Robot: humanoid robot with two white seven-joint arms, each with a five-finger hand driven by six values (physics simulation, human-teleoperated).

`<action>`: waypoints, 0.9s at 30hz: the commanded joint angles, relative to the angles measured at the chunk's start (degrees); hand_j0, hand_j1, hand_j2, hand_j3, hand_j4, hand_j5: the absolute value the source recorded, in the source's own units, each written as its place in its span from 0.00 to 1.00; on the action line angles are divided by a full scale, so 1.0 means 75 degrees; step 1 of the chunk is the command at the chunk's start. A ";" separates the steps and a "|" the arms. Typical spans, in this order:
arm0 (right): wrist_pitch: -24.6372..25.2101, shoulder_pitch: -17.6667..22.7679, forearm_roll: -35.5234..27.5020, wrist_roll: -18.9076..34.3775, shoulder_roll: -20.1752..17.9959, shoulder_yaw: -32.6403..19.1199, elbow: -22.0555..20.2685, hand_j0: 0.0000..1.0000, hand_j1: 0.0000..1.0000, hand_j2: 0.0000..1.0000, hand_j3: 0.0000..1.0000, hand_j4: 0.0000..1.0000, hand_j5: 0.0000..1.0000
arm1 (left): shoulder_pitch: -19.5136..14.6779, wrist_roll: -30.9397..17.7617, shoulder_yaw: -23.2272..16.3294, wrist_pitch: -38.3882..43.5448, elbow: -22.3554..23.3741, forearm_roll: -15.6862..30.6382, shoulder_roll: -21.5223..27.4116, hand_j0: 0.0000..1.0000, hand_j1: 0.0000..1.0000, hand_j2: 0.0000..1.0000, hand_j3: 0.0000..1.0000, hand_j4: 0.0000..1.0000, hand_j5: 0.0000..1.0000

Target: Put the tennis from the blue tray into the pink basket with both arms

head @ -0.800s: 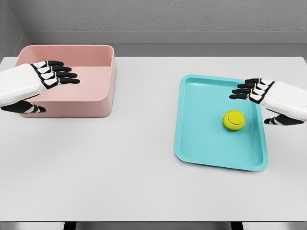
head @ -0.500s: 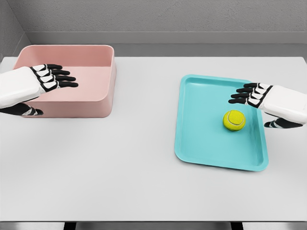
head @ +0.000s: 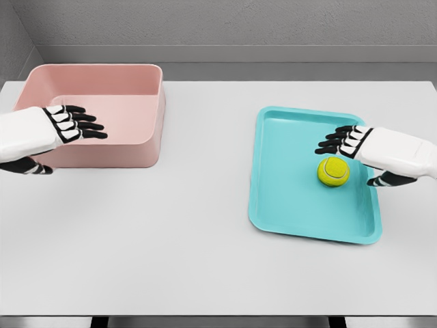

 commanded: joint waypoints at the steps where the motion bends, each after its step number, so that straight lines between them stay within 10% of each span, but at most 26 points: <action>1: 0.0011 0.0000 -0.0096 0.0612 0.0313 0.0011 0.0266 0.99 0.99 0.99 0.99 0.99 0.99 | 0.0000 -0.0126 -0.0039 0.0009 0.0000 -0.0121 0.0078 1.00 1.00 1.00 1.00 1.00 1.00; 27: 0.0011 -0.1102 -0.0131 0.1963 0.1837 0.0515 0.2282 0.98 0.98 0.98 0.98 0.98 0.98 | -0.0023 -0.0384 -0.0074 0.0009 0.0047 -0.0508 0.0136 1.00 1.00 1.00 1.00 1.00 1.00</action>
